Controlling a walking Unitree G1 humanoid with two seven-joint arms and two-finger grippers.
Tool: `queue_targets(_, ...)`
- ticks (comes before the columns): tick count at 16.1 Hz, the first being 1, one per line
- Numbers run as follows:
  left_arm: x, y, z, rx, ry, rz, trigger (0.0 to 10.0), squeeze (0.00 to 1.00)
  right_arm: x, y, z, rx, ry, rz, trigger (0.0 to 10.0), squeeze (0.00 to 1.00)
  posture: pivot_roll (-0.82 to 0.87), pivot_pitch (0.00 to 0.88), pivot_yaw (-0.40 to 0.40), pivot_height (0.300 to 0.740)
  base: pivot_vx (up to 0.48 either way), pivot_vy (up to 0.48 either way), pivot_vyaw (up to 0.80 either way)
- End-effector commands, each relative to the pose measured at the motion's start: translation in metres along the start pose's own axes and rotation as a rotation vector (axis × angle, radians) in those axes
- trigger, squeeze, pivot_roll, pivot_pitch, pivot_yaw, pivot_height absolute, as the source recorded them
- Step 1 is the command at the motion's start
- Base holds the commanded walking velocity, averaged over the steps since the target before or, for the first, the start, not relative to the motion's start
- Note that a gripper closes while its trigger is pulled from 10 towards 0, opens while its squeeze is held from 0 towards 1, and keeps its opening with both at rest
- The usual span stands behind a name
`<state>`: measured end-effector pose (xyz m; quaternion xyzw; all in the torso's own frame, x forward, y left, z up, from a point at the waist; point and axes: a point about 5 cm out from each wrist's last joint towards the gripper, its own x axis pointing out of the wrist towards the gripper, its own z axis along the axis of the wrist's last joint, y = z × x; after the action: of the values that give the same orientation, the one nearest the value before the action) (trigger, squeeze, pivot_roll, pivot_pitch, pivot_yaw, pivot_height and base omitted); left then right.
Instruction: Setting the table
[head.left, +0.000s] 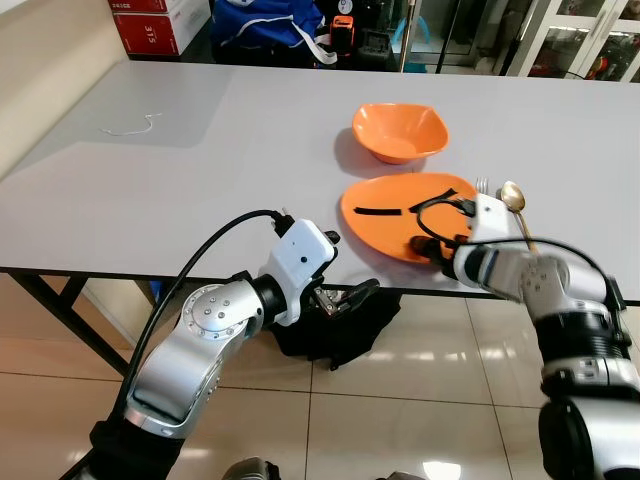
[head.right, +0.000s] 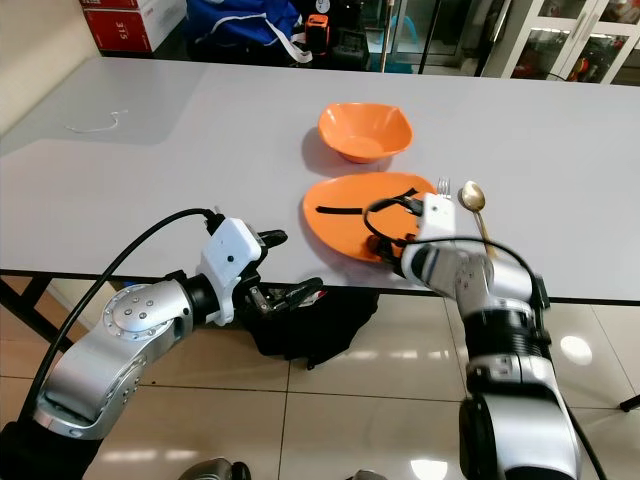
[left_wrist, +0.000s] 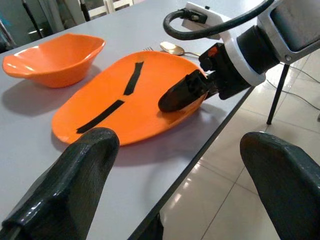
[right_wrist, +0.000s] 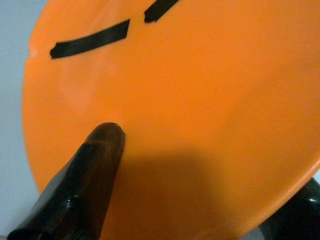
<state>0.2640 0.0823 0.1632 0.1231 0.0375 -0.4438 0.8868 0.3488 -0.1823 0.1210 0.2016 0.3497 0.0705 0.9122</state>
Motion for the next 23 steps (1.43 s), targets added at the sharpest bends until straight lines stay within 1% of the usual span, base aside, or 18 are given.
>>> queue_targets(1,0.001,0.003,0.003,0.010,-0.010,0.007,10.0,0.00,-0.001,0.000,0.002,0.014,0.026,0.001,10.0,0.00,-0.01,0.029,-0.002,0.740,0.000,0.000,0.00)
queue_targets(2,0.001,0.003,0.004,0.009,-0.011,0.009,10.0,0.00,-0.001,-0.004,0.002,-0.030,0.033,-0.042,10.0,0.00,-0.01,0.029,-0.002,0.740,0.000,0.000,0.00)
queue_targets(3,0.000,0.003,0.003,0.009,-0.010,0.017,10.0,0.00,-0.004,0.003,0.006,0.063,0.044,0.039,10.0,0.00,-0.01,0.028,-0.008,0.740,0.000,0.000,0.00)
queue_targets(4,-0.001,0.004,0.002,0.010,-0.007,0.031,10.0,0.00,-0.008,-0.002,0.011,0.032,0.042,0.005,10.0,0.00,0.00,0.027,-0.013,0.740,0.000,0.000,0.00)
queue_targets(5,0.001,0.005,0.001,0.009,-0.007,0.036,10.0,0.00,-0.009,0.001,0.014,0.035,0.039,0.022,10.0,0.00,-0.01,0.026,-0.018,0.740,0.000,0.000,0.00)
queue_targets(6,0.006,0.009,0.000,-0.003,-0.014,0.068,10.0,0.00,-0.010,0.006,0.018,0.024,0.031,0.040,10.0,0.00,-0.01,0.025,-0.019,0.740,0.000,0.000,0.00)
queue_targets(7,0.017,0.019,-0.001,-0.013,-0.019,0.141,10.0,0.00,-0.009,0.007,0.019,-0.007,0.027,0.033,10.0,0.00,-0.01,0.028,-0.025,0.740,0.000,0.000,0.00)
queue_targets(8,0.028,0.031,-0.001,-0.008,-0.018,0.221,10.0,0.00,-0.009,0.007,0.018,-0.020,0.028,0.029,10.0,0.00,-0.02,0.029,-0.027,0.740,0.000,0.000,0.00)
queue_targets(9,0.040,0.048,0.002,-0.017,-0.023,0.311,10.0,0.00,-0.010,0.007,0.018,-0.024,0.023,0.024,10.0,0.00,-0.02,0.035,-0.027,0.740,0.000,0.000,0.00)
queue_targets(10,0.046,0.058,0.003,-0.015,-0.019,0.358,10.0,0.00,-0.011,0.006,0.017,-0.022,0.020,0.022,10.0,0.00,-0.02,0.037,-0.027,0.740,0.000,0.000,0.00)
queue_targets(11,0.056,0.073,0.005,-0.017,-0.017,0.417,10.0,0.00,-0.012,0.004,0.016,-0.019,0.022,0.019,10.0,0.00,-0.03,0.044,-0.022,0.740,0.000,0.000,0.00)
queue_targets(12,0.069,0.082,0.008,-0.039,-0.013,0.415,10.0,0.00,-0.013,0.004,0.014,-0.017,0.027,0.021,10.0,0.00,-0.04,0.057,-0.009,0.740,0.000,0.000,0.00)
queue_targets(13,0.073,0.082,0.009,-0.044,-0.011,0.406,10.0,0.00,-0.014,0.004,0.014,-0.017,0.026,0.022,10.0,0.00,-0.04,0.060,-0.006,0.740,0.000,0.000,0.00)
queue_targets(15,0.088,0.079,0.009,-0.009,0.023,0.368,10.0,0.00,-0.015,0.007,0.012,-0.018,0.023,0.029,10.0,0.00,-0.07,0.089,0.027,0.740,0.000,0.000,0.00)
queue_targets(16,0.099,0.075,0.006,0.007,0.059,0.335,10.0,0.00,-0.017,0.010,0.010,-0.019,0.018,0.037,10.0,0.00,-0.08,0.103,0.045,0.740,0.000,0.000,0.00)
queue_targets(19,0.104,0.074,-0.001,0.046,0.109,0.346,10.0,0.00,-0.021,0.014,0.010,-0.022,0.010,0.053,10.0,0.00,-0.10,0.131,0.068,0.740,0.000,0.000,0.00)
queue_targets(21,0.102,0.077,-0.012,0.061,0.188,0.390,10.0,0.00,-0.025,0.016,0.008,-0.024,0.011,0.063,10.0,0.00,-0.11,0.143,0.069,0.740,0.000,0.000,0.00)
queue_targets(23,0.101,0.078,-0.019,0.080,0.229,0.416,10.0,0.00,-0.028,0.015,0.007,-0.024,0.012,0.060,10.0,0.00,-0.11,0.157,0.064,0.740,0.000,0.000,0.00)
